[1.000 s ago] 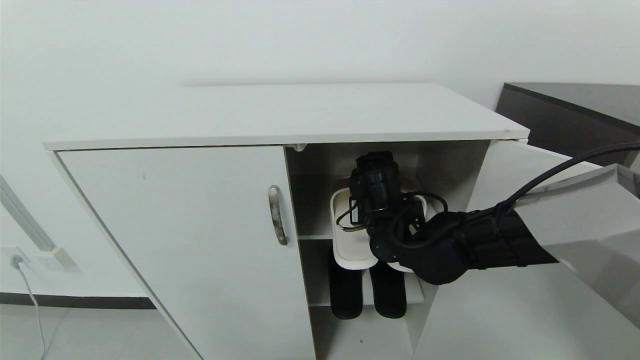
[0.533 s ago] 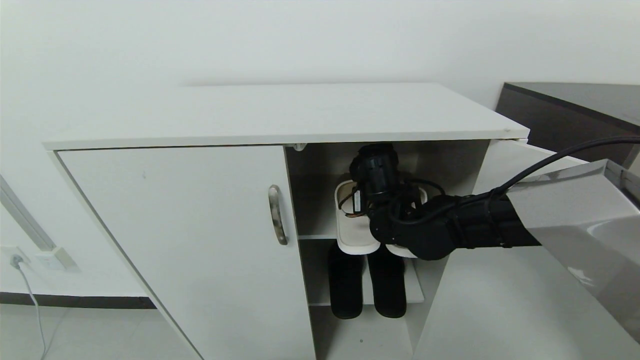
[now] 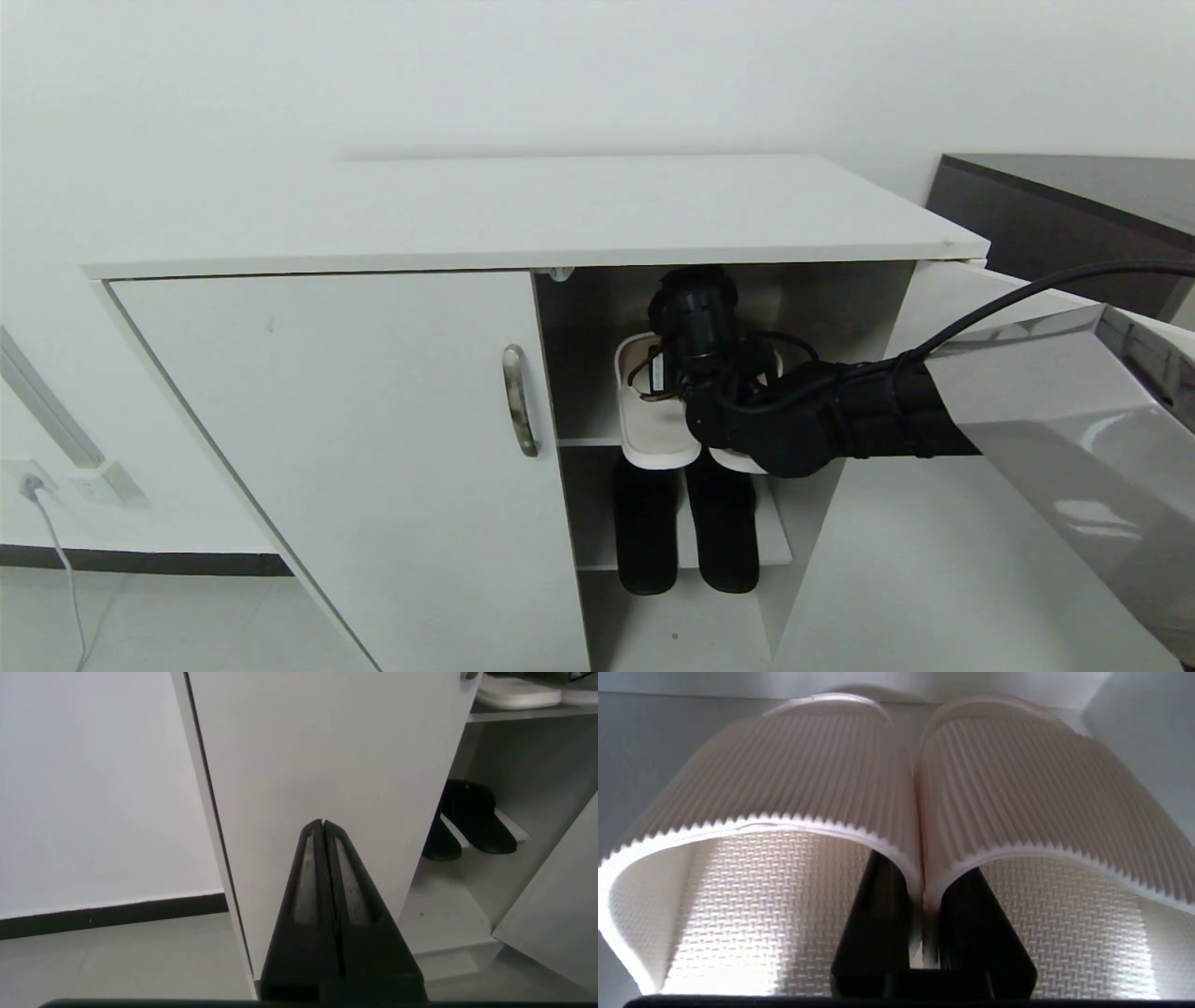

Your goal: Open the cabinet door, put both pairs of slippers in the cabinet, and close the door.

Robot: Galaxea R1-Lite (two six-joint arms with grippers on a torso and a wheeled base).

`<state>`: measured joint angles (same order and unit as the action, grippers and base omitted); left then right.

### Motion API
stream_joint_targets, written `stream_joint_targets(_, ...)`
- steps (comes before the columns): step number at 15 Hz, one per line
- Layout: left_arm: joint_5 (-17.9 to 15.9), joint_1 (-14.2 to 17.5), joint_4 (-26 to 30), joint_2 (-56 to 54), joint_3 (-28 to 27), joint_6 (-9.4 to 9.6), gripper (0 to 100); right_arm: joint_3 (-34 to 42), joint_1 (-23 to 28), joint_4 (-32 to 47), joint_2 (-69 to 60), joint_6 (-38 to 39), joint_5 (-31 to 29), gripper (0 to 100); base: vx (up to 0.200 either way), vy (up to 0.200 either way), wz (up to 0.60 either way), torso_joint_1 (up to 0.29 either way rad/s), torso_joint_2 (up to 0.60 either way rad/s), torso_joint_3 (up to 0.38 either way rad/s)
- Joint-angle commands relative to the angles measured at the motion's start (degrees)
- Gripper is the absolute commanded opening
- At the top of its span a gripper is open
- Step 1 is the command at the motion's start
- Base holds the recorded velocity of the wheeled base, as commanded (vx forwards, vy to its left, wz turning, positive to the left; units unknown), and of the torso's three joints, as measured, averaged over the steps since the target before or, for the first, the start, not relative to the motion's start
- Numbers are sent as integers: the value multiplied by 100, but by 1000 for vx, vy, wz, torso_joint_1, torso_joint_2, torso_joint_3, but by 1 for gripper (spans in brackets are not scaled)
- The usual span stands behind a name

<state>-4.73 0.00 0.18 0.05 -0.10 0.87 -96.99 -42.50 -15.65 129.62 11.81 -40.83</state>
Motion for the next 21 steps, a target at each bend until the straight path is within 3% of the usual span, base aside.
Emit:
stream_joint_targets(1,-2,0,-1,4,1,1,0,-48,31,-8,72,-4,-4,0,0,0,0,0,0,0)
stream_joint_targets(5,-2,0,-1,-5,1,1,0,-39,40,10,98,-4,-4,0,0,0,0,0,0,0)
stream_joint_targets(6,-2,0,-1,4,1,1,0,-39,40,18,98,-4,-4,100,0,0,0,0,0,0)
stream_joint_targets(16,7,0,-1,-5,1,-25,0,1648,-505,45,-1361,76,-294,100,0,0,0,0,0,0)
stream_joint_targets(21,-2,0,-1,4,1,-25,0,2940,-866,-913,-2002,58,-329,100,0,0,0,0,0,0)
